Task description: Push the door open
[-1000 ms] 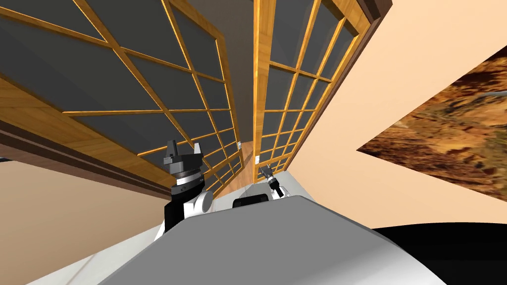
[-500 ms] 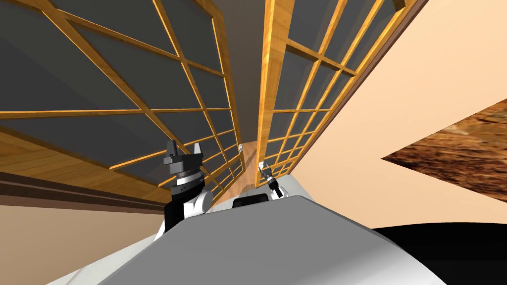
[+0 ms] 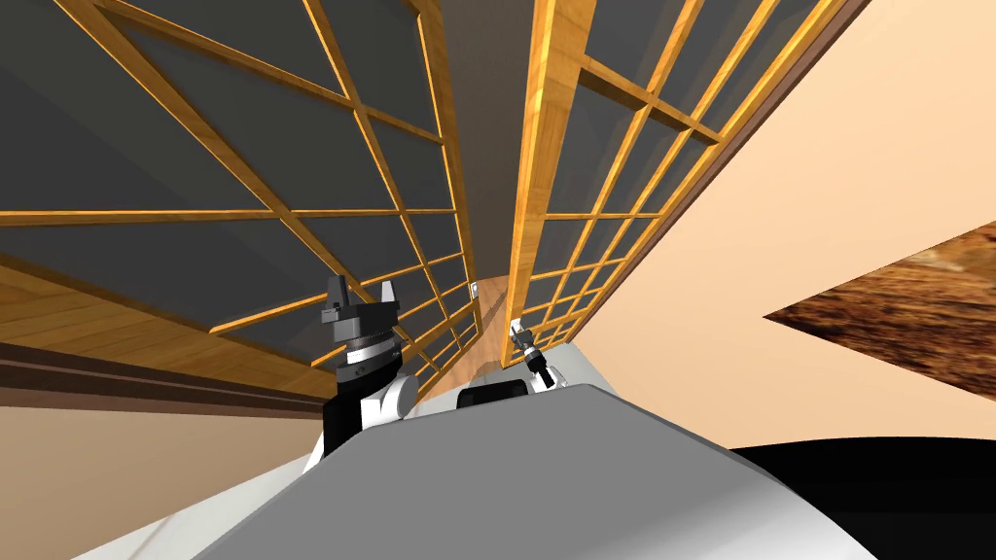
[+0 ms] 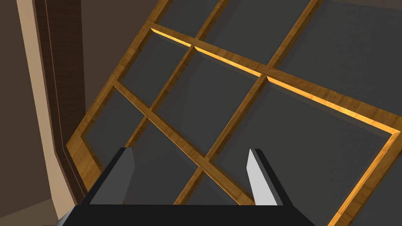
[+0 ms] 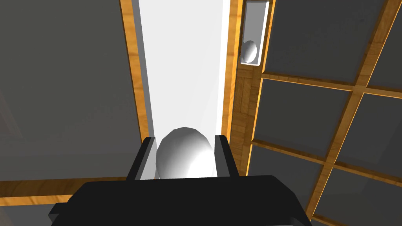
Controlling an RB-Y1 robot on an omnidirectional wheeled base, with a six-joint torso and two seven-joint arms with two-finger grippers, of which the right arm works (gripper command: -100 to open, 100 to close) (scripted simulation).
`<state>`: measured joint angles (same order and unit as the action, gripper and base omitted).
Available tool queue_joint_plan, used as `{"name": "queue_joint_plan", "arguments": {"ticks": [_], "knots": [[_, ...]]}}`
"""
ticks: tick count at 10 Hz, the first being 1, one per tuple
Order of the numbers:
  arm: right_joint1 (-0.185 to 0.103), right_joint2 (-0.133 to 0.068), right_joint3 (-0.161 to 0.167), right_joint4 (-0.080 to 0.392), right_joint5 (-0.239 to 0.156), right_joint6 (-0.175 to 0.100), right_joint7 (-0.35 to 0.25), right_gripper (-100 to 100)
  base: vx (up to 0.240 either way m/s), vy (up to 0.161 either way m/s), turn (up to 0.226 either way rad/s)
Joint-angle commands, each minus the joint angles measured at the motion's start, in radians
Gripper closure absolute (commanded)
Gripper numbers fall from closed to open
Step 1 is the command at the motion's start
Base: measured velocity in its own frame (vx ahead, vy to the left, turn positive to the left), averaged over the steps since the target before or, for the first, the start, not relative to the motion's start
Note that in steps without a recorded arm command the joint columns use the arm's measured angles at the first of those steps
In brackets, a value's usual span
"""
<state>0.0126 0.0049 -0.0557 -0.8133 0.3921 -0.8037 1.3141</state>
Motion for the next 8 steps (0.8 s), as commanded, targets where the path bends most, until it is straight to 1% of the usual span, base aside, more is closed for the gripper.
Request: {"name": "queue_joint_plan", "arguments": {"ticks": [1,2,3,5,8], "knots": [[0.004,-0.004,-0.004,-0.001,-0.002,-0.003,-0.001,100,0.0,0.0,0.0],[0.004,-0.004,-0.004,-0.001,-0.002,-0.003,-0.001,100,0.0,0.0,0.0],[0.001,-0.005,-0.004,0.0,-0.018,-0.004,-0.032,100,0.017,0.001,0.112],[0.002,-0.009,-0.008,-0.001,-0.035,-0.008,-0.062,100,0.017,-0.003,0.085],[0.003,-0.018,-0.017,-0.002,-0.073,-0.016,-0.128,100,0.019,-0.007,0.103]]}}
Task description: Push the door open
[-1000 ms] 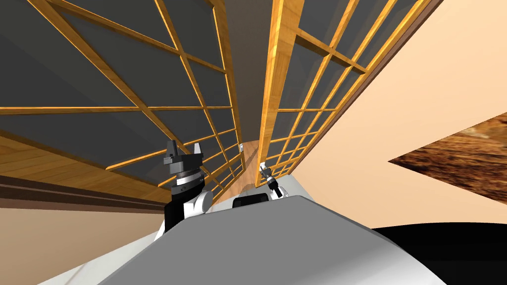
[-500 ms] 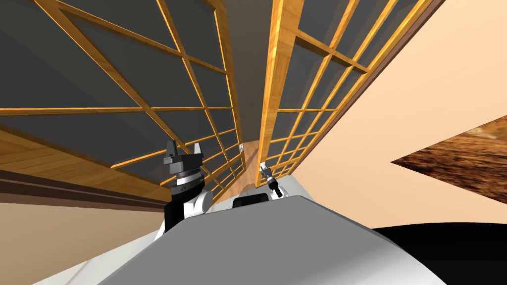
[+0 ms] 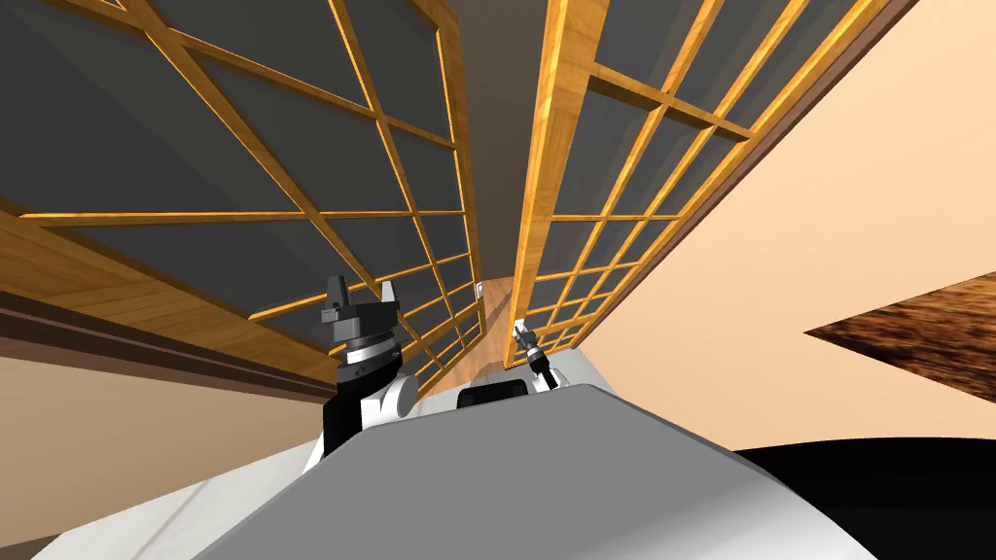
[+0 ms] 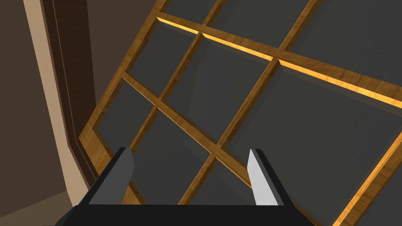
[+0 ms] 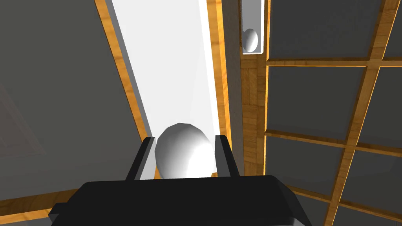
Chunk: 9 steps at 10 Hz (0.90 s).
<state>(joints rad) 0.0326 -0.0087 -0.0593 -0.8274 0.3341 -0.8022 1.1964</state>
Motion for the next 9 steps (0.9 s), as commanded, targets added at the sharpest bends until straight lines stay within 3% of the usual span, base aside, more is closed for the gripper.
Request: {"name": "queue_joint_plan", "arguments": {"ticks": [1,6,7,9], "knots": [[-0.016,-0.008,-0.018,0.011,-0.03,-0.021,-0.037,100,0.027,-0.008,0.108],[-0.013,-0.022,-0.035,0.009,-0.104,-0.038,-0.157,100,0.033,-0.009,0.119],[-0.013,-0.022,-0.035,0.009,-0.104,-0.038,-0.161,100,0.023,-0.01,0.053],[-0.011,-0.029,-0.046,0.008,-0.15,-0.048,-0.225,100,0.025,-0.012,0.142]]}}
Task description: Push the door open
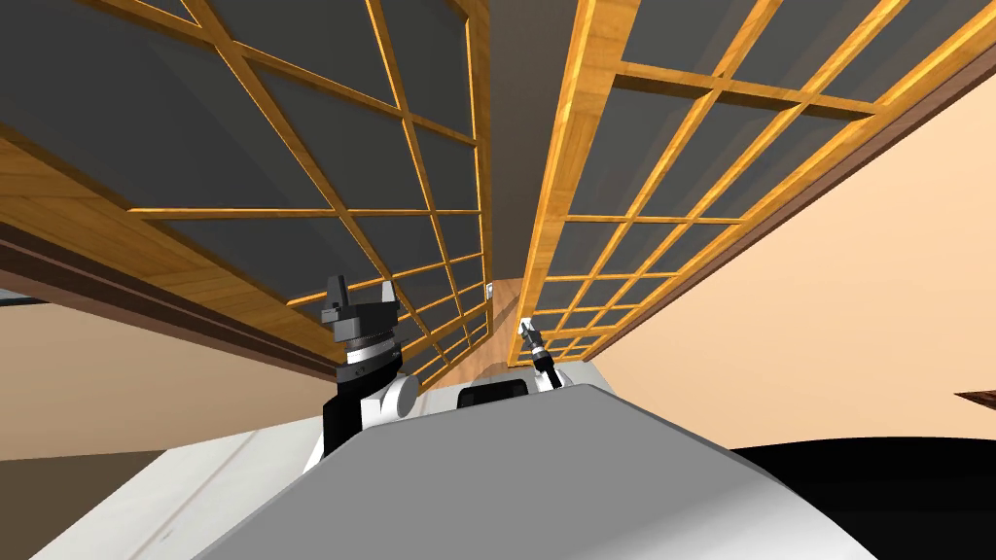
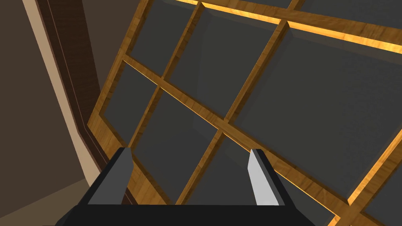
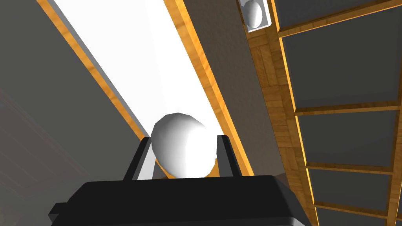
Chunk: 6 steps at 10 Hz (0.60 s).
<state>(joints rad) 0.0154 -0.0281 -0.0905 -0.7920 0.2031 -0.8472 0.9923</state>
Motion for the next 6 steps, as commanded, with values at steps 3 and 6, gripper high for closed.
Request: {"name": "queue_joint_plan", "arguments": {"ticks": [3,6], "knots": [[0.008,-0.016,-0.026,-0.029,-0.065,-0.013,-0.098,100,0.038,-0.019,0.11],[0.01,-0.022,-0.039,-0.031,-0.118,-0.025,-0.179,100,0.038,-0.029,0.116]]}}
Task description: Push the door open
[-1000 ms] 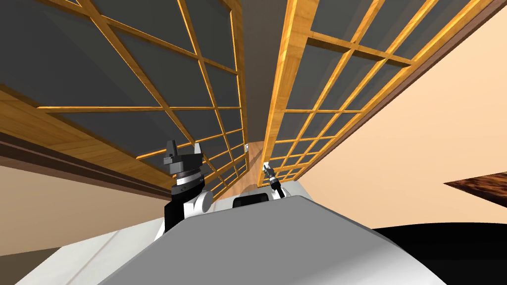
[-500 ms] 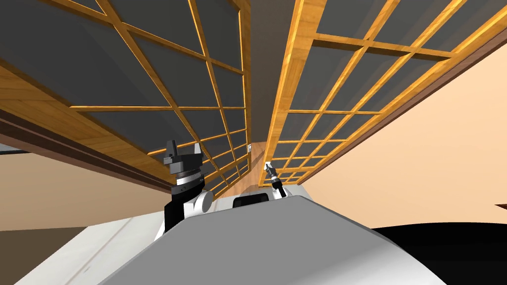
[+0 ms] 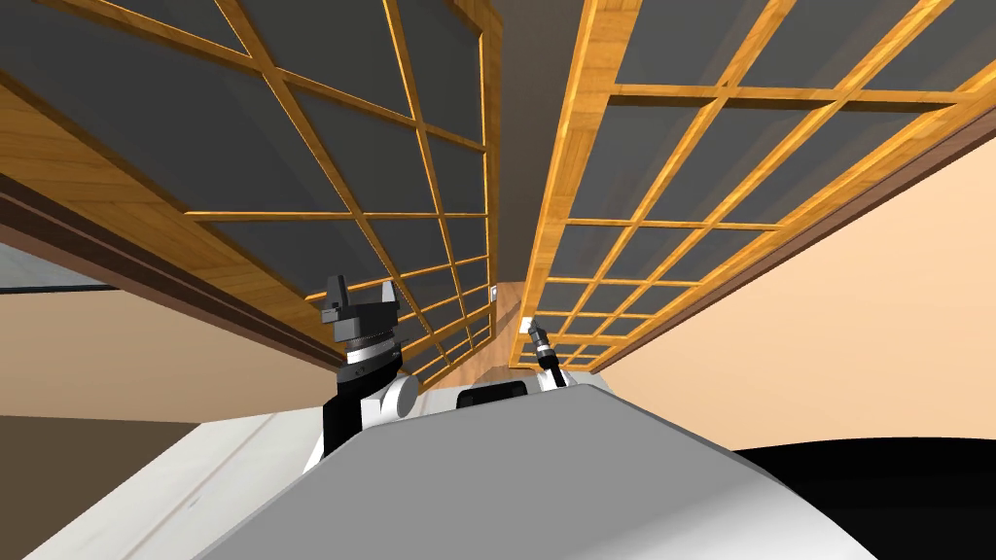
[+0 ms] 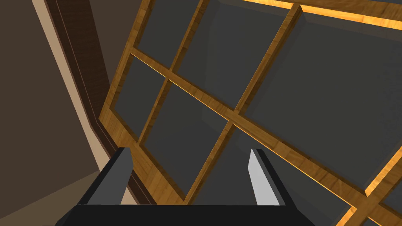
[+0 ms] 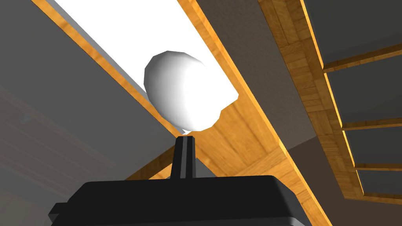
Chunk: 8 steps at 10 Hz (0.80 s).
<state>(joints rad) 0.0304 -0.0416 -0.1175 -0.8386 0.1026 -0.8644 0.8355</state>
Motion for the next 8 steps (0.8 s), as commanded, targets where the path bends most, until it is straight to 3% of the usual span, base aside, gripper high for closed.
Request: {"name": "queue_joint_plan", "arguments": {"ticks": [1,8], "knots": [[-0.002,-0.003,0.003,0.003,-0.01,-0.001,-0.035,-100,0.0,-0.021,0.018],[-0.012,-0.016,0.019,0.016,-0.061,-0.005,-0.199,-100,-0.023,0.0,0.018]]}}
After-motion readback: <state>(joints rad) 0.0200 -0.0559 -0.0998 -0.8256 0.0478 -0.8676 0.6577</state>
